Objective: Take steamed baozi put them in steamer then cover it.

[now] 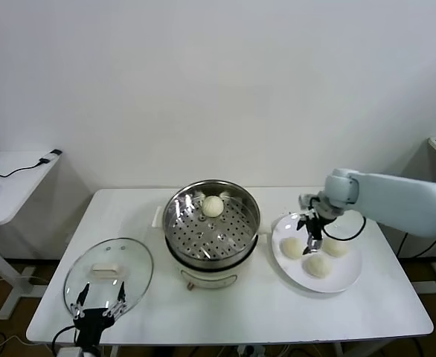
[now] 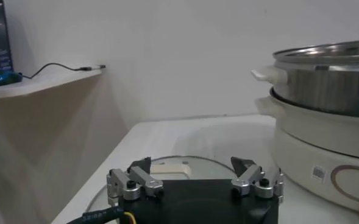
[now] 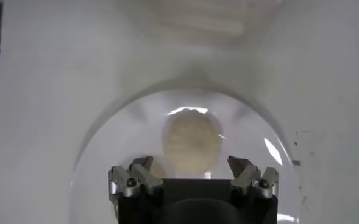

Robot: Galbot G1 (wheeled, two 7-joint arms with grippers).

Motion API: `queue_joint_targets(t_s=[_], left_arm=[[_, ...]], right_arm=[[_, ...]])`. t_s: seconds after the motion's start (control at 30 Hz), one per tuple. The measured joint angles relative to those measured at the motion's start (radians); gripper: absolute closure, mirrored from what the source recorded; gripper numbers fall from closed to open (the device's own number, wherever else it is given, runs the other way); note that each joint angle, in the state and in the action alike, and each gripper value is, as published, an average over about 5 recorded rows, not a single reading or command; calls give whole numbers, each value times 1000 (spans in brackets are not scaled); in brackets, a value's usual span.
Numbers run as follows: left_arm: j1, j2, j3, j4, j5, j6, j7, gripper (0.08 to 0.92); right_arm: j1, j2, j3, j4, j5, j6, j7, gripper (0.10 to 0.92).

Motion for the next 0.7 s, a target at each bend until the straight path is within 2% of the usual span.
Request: queue_joint_targets(t_s=[0.2, 0.53, 0.7], left_arm=[[0, 0, 5, 2, 2, -2, 0, 177], [4, 0, 4, -5, 4, -1, -1, 177], [10, 0, 3, -15, 6, 1, -2, 177]], right_arm=[[-59, 26, 45, -43, -20, -19, 12, 210], [-86, 32, 79, -63, -38, -25, 1, 388], [-34, 21, 64, -44, -25, -17, -22, 403]])
